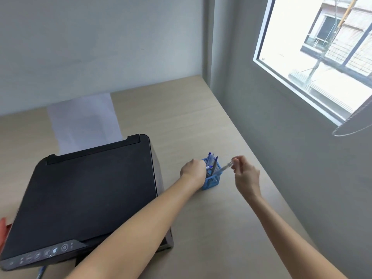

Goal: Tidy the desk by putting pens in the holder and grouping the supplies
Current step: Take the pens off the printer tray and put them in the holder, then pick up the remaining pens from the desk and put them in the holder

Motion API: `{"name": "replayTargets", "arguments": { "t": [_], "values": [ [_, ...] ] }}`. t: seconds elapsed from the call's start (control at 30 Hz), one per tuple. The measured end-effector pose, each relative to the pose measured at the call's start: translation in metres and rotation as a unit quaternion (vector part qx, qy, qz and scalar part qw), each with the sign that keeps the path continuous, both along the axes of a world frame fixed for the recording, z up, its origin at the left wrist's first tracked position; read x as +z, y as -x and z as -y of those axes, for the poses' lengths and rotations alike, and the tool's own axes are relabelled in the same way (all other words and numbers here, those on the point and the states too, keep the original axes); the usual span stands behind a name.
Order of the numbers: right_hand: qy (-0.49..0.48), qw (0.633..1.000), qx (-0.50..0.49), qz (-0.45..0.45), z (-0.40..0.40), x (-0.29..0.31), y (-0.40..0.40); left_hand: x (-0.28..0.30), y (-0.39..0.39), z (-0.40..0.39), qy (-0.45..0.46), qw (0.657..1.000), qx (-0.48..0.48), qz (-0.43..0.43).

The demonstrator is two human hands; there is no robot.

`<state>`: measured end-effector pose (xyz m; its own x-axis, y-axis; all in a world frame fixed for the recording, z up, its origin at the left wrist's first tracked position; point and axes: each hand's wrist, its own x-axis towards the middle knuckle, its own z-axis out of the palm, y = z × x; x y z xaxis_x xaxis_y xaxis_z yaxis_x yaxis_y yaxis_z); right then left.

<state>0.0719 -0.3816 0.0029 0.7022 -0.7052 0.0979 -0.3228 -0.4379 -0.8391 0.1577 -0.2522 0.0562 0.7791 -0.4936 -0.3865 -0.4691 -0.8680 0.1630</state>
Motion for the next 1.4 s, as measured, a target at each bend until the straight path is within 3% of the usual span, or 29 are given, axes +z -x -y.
{"name": "replayTargets", "arguments": {
  "t": [0.2,0.33,0.47,0.6,0.8,1.1,1.27,1.4],
  "values": [
    [0.023,0.992,0.109,-0.064,-0.003,-0.008,-0.01,0.005,-0.01,0.037,-0.065,0.997,-0.025,0.027],
    [0.019,0.987,0.129,-0.091,-0.007,-0.009,-0.006,-0.006,-0.009,0.03,-0.052,0.998,-0.016,0.018],
    [0.031,0.992,0.105,-0.065,-0.01,0.007,0.006,-0.005,-0.001,-0.009,0.102,0.991,-0.021,0.087],
    [0.063,0.992,0.105,-0.033,-0.021,0.032,0.01,0.017,0.032,-0.083,0.275,0.958,-0.036,0.067],
    [0.077,0.977,0.197,0.027,-0.095,0.075,0.003,0.013,0.1,-0.228,0.357,0.93,0.08,0.024],
    [0.116,0.919,0.369,0.075,-0.259,0.102,-0.008,-0.067,0.166,-0.434,0.252,0.902,0.344,0.071],
    [0.134,0.86,0.484,0.093,-0.358,0.097,0.0,-0.107,0.169,-0.501,0.147,0.908,0.386,0.069],
    [0.113,0.811,0.572,0.042,-0.43,0.068,0.003,-0.13,0.162,-0.529,0.082,0.928,0.357,0.064]
  ]
}}
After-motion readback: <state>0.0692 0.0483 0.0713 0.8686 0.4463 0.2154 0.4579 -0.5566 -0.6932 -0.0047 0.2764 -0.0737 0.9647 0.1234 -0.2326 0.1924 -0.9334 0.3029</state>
